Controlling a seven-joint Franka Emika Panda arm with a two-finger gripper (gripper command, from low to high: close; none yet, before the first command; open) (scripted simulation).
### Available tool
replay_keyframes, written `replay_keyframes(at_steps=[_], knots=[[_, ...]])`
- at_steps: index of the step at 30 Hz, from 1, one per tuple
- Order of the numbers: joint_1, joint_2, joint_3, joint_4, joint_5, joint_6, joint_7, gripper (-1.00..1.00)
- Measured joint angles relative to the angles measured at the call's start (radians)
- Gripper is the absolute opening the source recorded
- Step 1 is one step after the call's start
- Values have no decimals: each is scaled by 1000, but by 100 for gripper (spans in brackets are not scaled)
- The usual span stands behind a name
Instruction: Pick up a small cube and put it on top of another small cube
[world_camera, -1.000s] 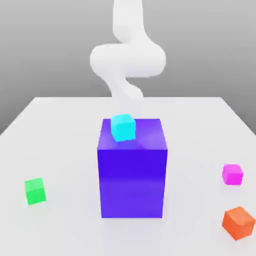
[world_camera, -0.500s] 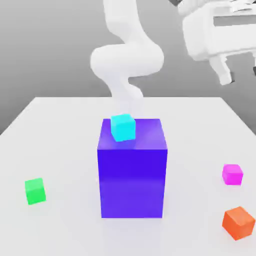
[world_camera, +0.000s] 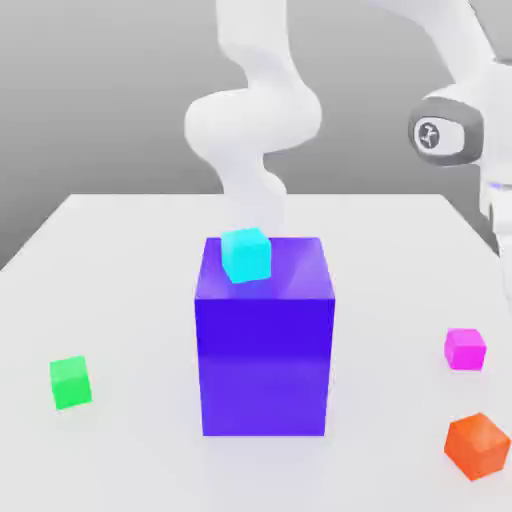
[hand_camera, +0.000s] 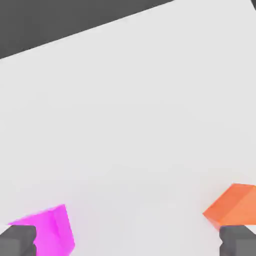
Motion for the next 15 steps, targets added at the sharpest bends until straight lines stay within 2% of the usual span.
replay_keyframes(at_steps=[4,7,10,11,15], knots=[[63,96,-5,-43,-148,60,51,0],[105,195,-57,-33,-249,134,112,0],[160,303,-124,-12,-307,219,155,0],[174,330,-140,-7,-315,241,163,-100],[174,330,-140,-7,-317,240,164,-100]])
